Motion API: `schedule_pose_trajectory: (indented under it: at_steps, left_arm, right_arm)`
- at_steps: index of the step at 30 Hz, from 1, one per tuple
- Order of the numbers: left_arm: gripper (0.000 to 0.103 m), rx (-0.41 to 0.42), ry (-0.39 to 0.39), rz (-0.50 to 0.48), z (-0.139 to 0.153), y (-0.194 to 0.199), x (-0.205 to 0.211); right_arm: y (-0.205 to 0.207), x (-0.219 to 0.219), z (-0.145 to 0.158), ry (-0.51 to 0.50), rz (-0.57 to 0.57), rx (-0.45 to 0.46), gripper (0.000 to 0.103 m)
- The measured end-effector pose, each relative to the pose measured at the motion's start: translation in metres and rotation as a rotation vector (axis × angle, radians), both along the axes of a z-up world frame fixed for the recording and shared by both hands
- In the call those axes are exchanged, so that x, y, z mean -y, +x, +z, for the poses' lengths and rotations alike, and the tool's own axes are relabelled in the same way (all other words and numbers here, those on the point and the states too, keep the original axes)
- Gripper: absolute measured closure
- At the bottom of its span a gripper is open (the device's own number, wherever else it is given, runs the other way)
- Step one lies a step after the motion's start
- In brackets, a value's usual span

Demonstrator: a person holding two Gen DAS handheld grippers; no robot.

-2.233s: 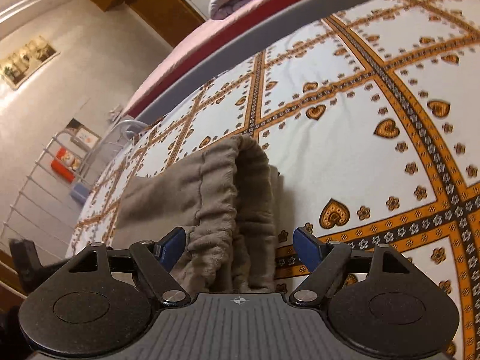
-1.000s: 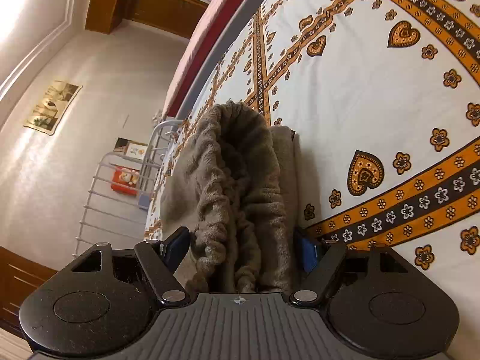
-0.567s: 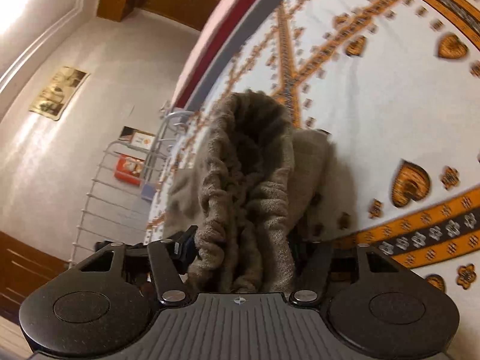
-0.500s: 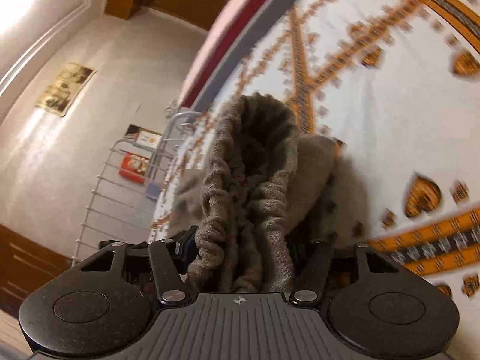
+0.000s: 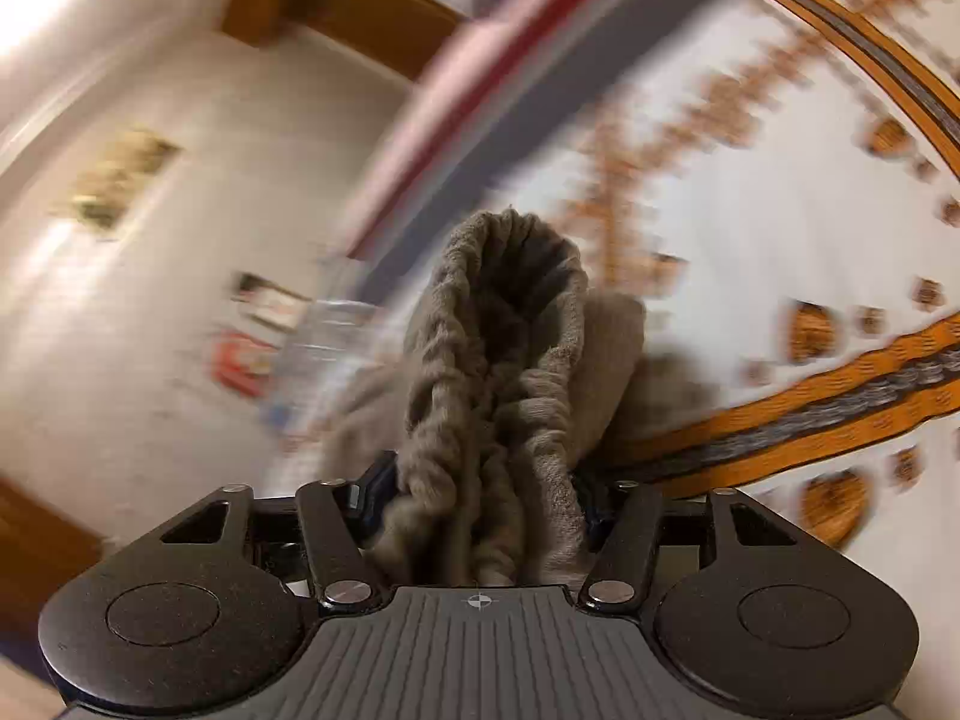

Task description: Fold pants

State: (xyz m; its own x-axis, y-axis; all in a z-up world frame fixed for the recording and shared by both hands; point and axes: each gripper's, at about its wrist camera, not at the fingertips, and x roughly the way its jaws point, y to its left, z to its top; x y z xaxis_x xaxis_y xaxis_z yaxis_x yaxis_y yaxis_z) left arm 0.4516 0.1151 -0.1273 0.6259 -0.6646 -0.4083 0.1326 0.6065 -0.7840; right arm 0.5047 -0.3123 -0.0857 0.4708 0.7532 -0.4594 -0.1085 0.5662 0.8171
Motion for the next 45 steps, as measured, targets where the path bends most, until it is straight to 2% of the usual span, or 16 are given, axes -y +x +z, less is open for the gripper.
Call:
schedule_pose_trajectory:
  at_steps: [1, 2, 5, 6, 8, 10, 12, 14, 15, 17, 21, 27, 32, 37, 41, 45]
  left_arm:
    - [0.081, -0.001, -0.003, -0.003, 0.001, 0.000, 0.000]
    - [0.080, -0.011, -0.004, -0.006, 0.005, 0.001, 0.000]
    - [0.074, -0.020, 0.055, 0.006, 0.022, -0.004, 0.000]
    - [0.072, -0.012, 0.099, 0.014, 0.029, -0.007, 0.001]
    - [0.063, 0.027, 0.250, 0.020, 0.045, -0.013, 0.009]
    - [0.052, 0.089, 0.435, 0.036, 0.060, -0.023, 0.021]
    - [0.037, 0.117, 0.573, 0.048, 0.066, -0.028, 0.036]
    - [0.024, 0.084, 0.669, 0.058, 0.062, -0.029, 0.046]
    - [0.022, 0.078, 0.681, 0.075, 0.058, -0.031, 0.047]
    - [0.023, 0.064, 0.658, 0.099, 0.065, -0.038, 0.044]
    - [0.006, 0.103, 0.764, 0.083, 0.091, -0.064, 0.052]
    - [0.006, 0.207, 0.744, 0.094, 0.137, -0.147, 0.065]
    - [0.006, 0.291, 0.839, 0.071, 0.154, -0.224, 0.093]
    - [0.006, 0.310, 0.802, 0.107, 0.159, -0.277, 0.097]
    - [0.006, 0.317, 0.760, 0.159, 0.165, -0.309, 0.087]
    - [0.006, 0.356, 0.770, 0.175, 0.169, -0.344, 0.092]
  right_arm:
    - [0.004, 0.000, -0.012, -0.016, 0.004, -0.026, 0.041]
    - [0.002, -0.001, -0.016, -0.006, 0.010, 0.005, 0.040]
    - [-0.007, -0.002, -0.006, -0.010, -0.003, 0.041, 0.035]
    - [-0.012, -0.002, 0.000, -0.043, -0.013, 0.060, 0.026]
    - [-0.028, 0.005, 0.016, -0.129, -0.071, 0.115, 0.016]
    - [-0.045, 0.010, 0.032, -0.201, -0.127, 0.183, 0.016]
    - [-0.057, 0.003, 0.039, -0.239, -0.107, 0.215, 0.015]
    - [-0.058, -0.016, 0.034, -0.366, -0.058, 0.205, 0.013]
    - [-0.056, -0.024, 0.025, -0.456, -0.039, 0.174, 0.001]
    - [-0.063, -0.024, 0.016, -0.476, -0.070, 0.168, 0.000]
    - [-0.095, -0.006, 0.045, -0.440, -0.132, 0.226, 0.000]
    - [-0.169, 0.000, 0.100, -0.508, -0.132, 0.336, 0.000]
    - [-0.249, -0.016, 0.109, -0.553, -0.066, 0.369, 0.000]
    - [-0.318, -0.028, 0.132, -0.577, -0.145, 0.519, 0.000]
    - [-0.351, -0.036, 0.141, -0.579, -0.213, 0.596, 0.000]
    - [-0.375, -0.047, 0.142, -0.545, -0.218, 0.612, 0.000]
